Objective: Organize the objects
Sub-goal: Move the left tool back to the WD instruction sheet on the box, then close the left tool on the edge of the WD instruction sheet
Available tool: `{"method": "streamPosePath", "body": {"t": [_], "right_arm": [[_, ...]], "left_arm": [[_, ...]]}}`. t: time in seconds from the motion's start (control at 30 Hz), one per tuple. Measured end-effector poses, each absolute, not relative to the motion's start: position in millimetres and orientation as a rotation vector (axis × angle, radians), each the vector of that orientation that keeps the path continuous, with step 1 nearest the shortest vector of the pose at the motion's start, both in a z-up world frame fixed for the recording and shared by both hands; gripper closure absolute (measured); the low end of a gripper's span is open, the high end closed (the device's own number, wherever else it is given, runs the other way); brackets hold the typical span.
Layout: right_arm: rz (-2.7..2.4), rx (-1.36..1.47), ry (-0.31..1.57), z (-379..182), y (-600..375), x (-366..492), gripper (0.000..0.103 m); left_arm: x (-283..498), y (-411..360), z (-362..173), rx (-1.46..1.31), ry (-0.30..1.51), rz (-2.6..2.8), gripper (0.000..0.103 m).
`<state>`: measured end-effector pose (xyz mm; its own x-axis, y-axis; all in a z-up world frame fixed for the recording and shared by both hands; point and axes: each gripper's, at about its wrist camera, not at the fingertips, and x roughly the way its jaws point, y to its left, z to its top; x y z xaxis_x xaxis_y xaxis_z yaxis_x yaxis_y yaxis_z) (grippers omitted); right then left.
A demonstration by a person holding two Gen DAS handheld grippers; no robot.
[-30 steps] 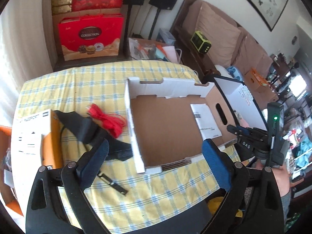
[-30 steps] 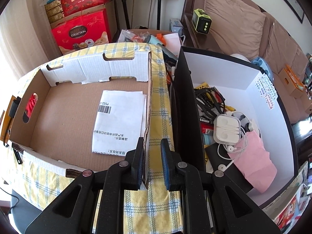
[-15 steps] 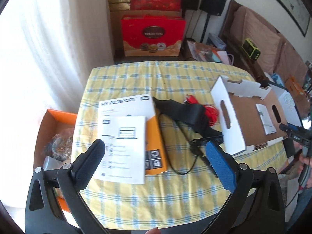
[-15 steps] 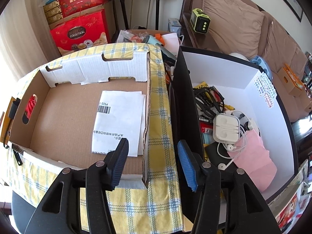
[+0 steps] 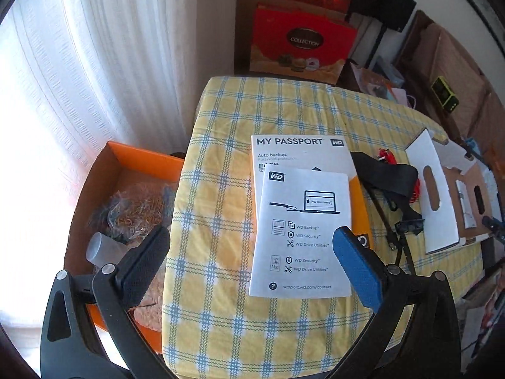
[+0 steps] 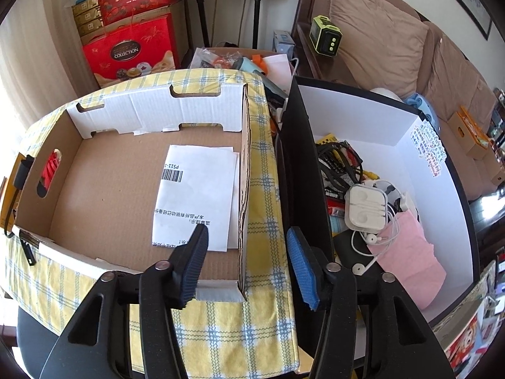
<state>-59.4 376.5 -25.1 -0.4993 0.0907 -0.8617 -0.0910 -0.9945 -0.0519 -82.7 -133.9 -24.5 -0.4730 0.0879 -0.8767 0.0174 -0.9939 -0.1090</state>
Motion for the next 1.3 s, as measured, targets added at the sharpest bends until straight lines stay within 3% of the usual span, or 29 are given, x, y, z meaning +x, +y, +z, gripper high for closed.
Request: {"method": "streamPosePath", "body": {"t": [0.2,0.53,0.6,0.67,0.9,1.0,1.13,1.3], "right_arm": [[2.658,-1.555,0.034,-25.0,369.6,-61.9,0.078],[2.625,-1.538,0.047,-11.6,381.3,-66.2,0.078],[2.609,-1.547,0.044,-11.7,385.8,-68.2,0.082],[2.624,-1.573,0.062,-12.6,385.8,-69.7,0.092],[2.606,-1.615,-0.019,-19.7,372.4,-73.9,0.094],[2.597,-1.596,-0.053,-20.5,371.0,-72.7,0.099],[2.6,-1.593,-0.054,-20.3,371.0,-71.8,0.1],[2.596,-1.591,-0.056,-19.6,370.8,-72.0,0.099]], "left_arm": [[-83.4,-141.9,-34.0,-1.601,-0.238,2.596,0.003],[-88.6,-142.4,-34.9,-1.6,-0.235,2.583,0.004],[-89.9,-143.6,-36.6,-1.605,-0.246,2.575,0.004],[-91.4,-143.3,-38.3,-1.609,-0.256,2.56,0.007],[-90.8,-137.1,-40.2,-1.605,-0.244,2.531,0.008],[-91.9,-135.6,-42.0,-1.614,-0.239,2.518,0.017],[-95.1,-137.2,-45.4,-1.634,-0.263,2.502,0.024],[-96.5,-143.0,-46.8,-1.64,-0.338,2.463,0.04]]}}
